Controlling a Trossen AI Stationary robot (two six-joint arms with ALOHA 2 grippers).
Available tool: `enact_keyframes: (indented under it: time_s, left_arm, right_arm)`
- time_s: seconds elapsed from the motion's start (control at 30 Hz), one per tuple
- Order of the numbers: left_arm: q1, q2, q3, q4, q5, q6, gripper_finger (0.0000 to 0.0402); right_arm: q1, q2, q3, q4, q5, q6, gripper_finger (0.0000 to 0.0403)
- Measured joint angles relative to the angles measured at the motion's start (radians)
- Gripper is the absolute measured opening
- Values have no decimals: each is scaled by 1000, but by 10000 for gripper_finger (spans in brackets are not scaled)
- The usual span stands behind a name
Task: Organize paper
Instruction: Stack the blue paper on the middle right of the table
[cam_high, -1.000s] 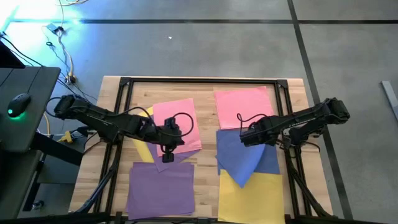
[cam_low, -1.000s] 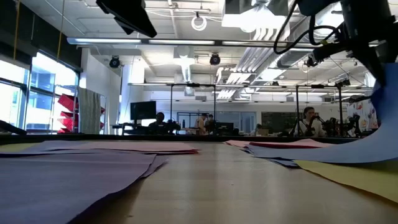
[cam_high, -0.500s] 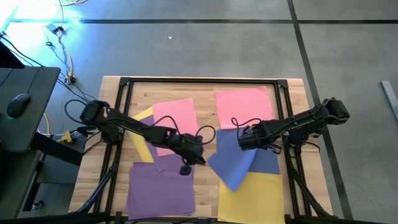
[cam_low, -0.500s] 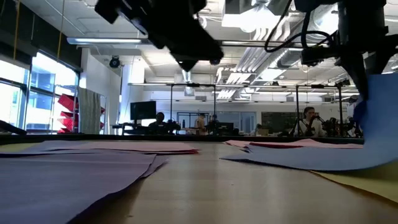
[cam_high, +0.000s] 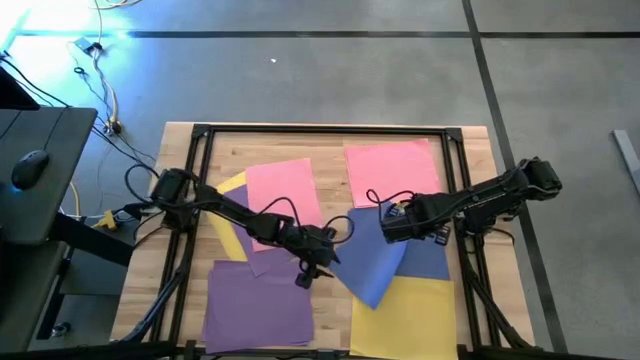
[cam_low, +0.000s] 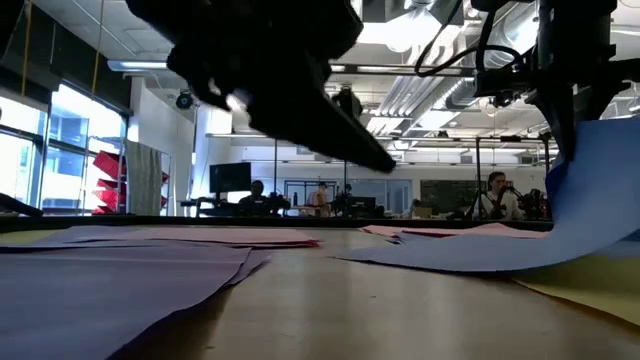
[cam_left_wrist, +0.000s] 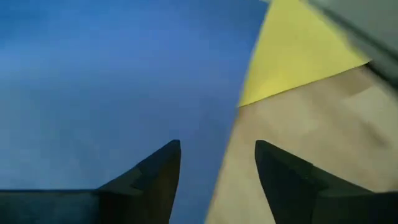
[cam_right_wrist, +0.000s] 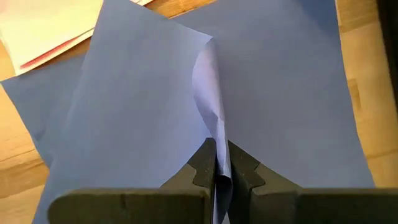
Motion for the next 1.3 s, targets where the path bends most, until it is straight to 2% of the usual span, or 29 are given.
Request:
enact_keyframes:
  time_s: [0.17, 0.3, 0.5, 0.73, 0.93, 1.3]
  left_arm:
    - [5, 78, 3, -34, -38, 0, 116]
    - [5, 82, 10, -67, -158, 0, 77]
    - [50, 84, 10, -55, -208, -1, 40]
    - [122, 86, 8, -41, -238, 7, 26]
    - [176, 87, 6, -21, -240, 7, 25]
    - [253, 90, 5, 84, -254, 6, 25]
  right_arm:
    - [0, 0, 0, 2, -12, -37, 0]
    - [18, 0, 0, 3, -29, -60, 0]
    - [93, 0, 0, 36, -75, -80, 0]
    - [209, 0, 0, 63, -140, -13, 0]
    - [300, 0, 0, 75, -152, 110, 0]
    - [325, 0, 0, -8, -189, 132, 0]
